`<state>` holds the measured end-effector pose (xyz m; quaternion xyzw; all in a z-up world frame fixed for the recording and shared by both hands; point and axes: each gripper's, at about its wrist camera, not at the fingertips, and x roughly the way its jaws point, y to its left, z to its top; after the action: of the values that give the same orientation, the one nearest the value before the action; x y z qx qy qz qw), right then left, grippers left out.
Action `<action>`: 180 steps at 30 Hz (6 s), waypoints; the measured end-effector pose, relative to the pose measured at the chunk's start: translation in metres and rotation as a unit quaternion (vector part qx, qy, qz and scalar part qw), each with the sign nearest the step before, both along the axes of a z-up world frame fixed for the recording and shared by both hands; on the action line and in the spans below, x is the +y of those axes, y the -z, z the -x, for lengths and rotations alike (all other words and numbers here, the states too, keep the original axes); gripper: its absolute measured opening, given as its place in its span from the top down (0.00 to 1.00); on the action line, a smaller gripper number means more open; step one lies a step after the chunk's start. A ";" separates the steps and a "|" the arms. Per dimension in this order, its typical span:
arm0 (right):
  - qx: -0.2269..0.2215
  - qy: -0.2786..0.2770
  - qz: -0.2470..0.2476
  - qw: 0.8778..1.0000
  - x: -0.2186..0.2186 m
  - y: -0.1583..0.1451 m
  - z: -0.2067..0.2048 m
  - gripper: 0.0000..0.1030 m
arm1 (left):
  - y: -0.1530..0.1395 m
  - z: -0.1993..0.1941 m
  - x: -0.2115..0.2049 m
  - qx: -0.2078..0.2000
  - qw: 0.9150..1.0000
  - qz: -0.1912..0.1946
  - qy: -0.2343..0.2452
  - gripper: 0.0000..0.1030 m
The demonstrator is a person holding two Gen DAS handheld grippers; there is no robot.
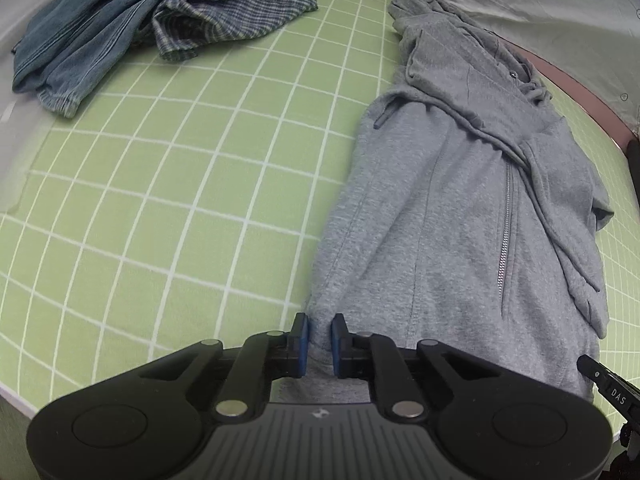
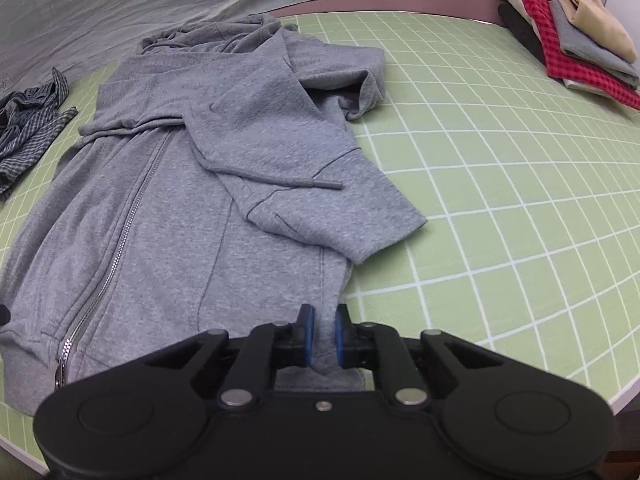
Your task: Fold clothes
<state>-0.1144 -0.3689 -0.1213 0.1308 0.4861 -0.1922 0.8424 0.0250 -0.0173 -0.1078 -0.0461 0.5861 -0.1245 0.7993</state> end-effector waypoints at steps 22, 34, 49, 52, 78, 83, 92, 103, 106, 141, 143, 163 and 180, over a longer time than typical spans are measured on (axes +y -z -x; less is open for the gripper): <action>-0.067 -0.053 0.041 0.995 -0.046 0.001 -0.021 0.00 | -0.021 0.040 -0.037 -0.087 0.994 -0.064 -0.032 0.23; -0.003 -0.138 0.046 0.989 -0.038 0.009 -0.056 0.29 | -0.030 0.014 -0.065 -0.092 0.994 -0.054 -0.018 0.23; -0.030 -0.040 0.109 0.993 -0.187 -0.009 -0.042 0.89 | -0.039 -0.036 -0.118 -0.124 0.988 -0.057 -0.073 0.23; 0.003 0.048 0.178 0.983 -0.249 -0.008 -0.037 0.89 | -0.038 -0.055 -0.127 -0.129 0.987 -0.056 -0.079 0.23; 0.056 0.159 0.175 0.970 -0.233 0.026 -0.056 0.50 | -0.007 -0.138 -0.152 -0.098 0.994 -0.036 -0.026 0.85; 0.064 0.145 0.190 0.969 -0.224 0.027 -0.060 0.50 | -0.025 -0.133 -0.128 -0.118 0.992 -0.010 -0.035 0.86; 0.073 0.145 0.204 0.965 -0.217 0.028 -0.065 0.50 | -0.042 -0.135 -0.020 -0.149 0.974 -0.071 -0.156 0.87; 0.044 0.135 0.171 0.975 -0.194 0.019 -0.069 0.50 | -0.045 -0.123 0.055 -0.169 0.938 -0.134 -0.273 0.76; 0.001 0.136 0.121 0.983 -0.181 0.012 -0.072 0.47 | -0.037 -0.104 0.026 -0.154 0.957 -0.090 -0.229 0.70; -0.027 -0.103 0.071 0.992 -0.086 0.017 -0.045 0.91 | 0.008 0.029 -0.124 -0.042 0.999 -0.017 0.013 0.80; -0.023 -0.090 0.083 0.992 -0.097 0.018 -0.036 0.91 | 0.008 0.031 -0.130 -0.039 0.999 -0.010 0.028 0.80; -0.014 0.019 0.059 0.998 -0.136 0.015 -0.026 0.63 | -0.031 -0.018 -0.070 -0.105 0.993 -0.019 -0.050 0.50; 0.012 0.064 0.098 0.993 -0.137 0.018 -0.070 0.23 | 0.005 -0.114 -0.003 -0.082 0.969 -0.059 -0.225 0.47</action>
<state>-0.0443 -0.5055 -0.1395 0.0763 0.4657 -0.2941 0.8312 0.1388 -0.0202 -0.1128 -0.1192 0.4997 0.0896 0.8533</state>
